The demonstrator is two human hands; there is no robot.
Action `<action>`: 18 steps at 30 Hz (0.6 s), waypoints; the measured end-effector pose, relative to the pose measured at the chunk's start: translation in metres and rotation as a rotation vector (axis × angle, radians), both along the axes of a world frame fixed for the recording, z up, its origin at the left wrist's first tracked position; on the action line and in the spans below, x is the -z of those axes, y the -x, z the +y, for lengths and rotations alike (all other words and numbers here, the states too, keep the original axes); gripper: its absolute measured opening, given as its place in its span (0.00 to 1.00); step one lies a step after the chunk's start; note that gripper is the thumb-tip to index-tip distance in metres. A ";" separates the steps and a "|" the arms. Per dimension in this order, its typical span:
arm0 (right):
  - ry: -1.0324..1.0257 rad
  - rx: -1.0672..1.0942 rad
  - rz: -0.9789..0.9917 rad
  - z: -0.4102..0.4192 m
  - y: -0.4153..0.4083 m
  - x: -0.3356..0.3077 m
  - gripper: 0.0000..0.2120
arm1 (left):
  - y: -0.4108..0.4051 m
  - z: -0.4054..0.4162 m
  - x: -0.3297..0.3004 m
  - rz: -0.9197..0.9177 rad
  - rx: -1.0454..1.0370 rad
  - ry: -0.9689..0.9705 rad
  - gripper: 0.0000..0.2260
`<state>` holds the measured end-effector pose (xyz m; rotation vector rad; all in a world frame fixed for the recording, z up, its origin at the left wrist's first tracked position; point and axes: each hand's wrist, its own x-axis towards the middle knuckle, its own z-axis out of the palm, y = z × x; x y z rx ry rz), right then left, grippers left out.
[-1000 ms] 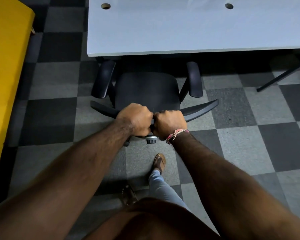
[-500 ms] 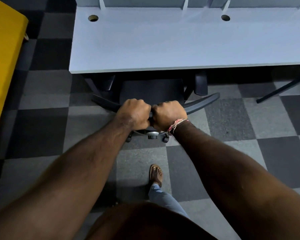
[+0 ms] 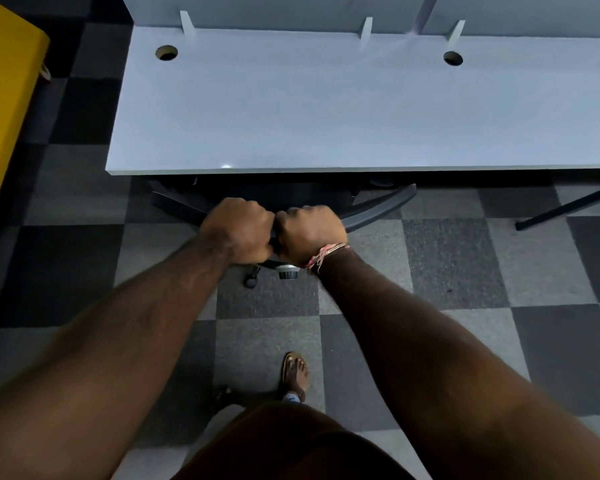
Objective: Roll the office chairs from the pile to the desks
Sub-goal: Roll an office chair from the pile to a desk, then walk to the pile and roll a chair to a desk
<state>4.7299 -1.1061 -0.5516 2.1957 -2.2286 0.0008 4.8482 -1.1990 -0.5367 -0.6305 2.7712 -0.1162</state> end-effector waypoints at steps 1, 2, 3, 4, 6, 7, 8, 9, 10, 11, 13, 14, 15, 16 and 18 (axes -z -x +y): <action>-0.004 0.001 -0.001 -0.007 0.000 -0.001 0.12 | 0.000 -0.008 0.000 0.006 -0.002 -0.001 0.14; 0.003 0.002 0.001 -0.007 0.001 -0.001 0.12 | 0.002 -0.008 0.000 0.010 -0.002 -0.002 0.14; 0.018 0.006 0.004 -0.008 0.005 -0.001 0.12 | 0.006 -0.008 -0.001 0.008 0.009 -0.004 0.14; 0.039 0.009 0.004 -0.008 0.010 -0.001 0.12 | 0.010 -0.008 -0.001 0.007 0.021 -0.009 0.13; 0.057 0.018 -0.002 -0.006 0.014 0.001 0.12 | 0.012 -0.008 -0.002 0.012 0.034 -0.030 0.12; 0.044 0.021 0.003 -0.007 0.013 0.002 0.12 | 0.010 -0.010 -0.001 0.014 0.034 -0.025 0.12; 0.031 0.023 0.008 -0.009 0.009 0.001 0.12 | 0.007 -0.012 -0.001 0.010 0.031 -0.022 0.12; 0.019 0.026 0.010 -0.010 0.006 0.001 0.12 | 0.004 -0.013 -0.001 0.009 0.030 -0.023 0.12; 0.008 0.032 0.012 -0.011 0.003 0.000 0.12 | 0.002 -0.015 -0.002 0.014 0.035 -0.026 0.12; -0.008 0.036 0.017 -0.011 0.003 0.000 0.12 | 0.002 -0.013 -0.002 0.022 0.044 -0.030 0.13; -0.022 0.056 0.036 -0.009 0.002 -0.002 0.12 | 0.002 -0.009 -0.005 0.022 0.066 -0.029 0.13; -0.032 0.067 0.043 -0.007 0.001 -0.002 0.13 | 0.002 -0.008 -0.007 0.021 0.072 -0.026 0.13; -0.046 0.083 0.048 -0.005 -0.002 -0.003 0.13 | 0.001 -0.005 -0.008 0.020 0.082 -0.029 0.13; -0.066 0.096 0.056 -0.004 -0.004 -0.003 0.14 | -0.001 -0.004 -0.008 0.018 0.087 -0.031 0.13; -0.093 0.141 0.070 0.000 -0.011 -0.003 0.15 | -0.006 -0.001 -0.011 -0.003 0.113 -0.028 0.14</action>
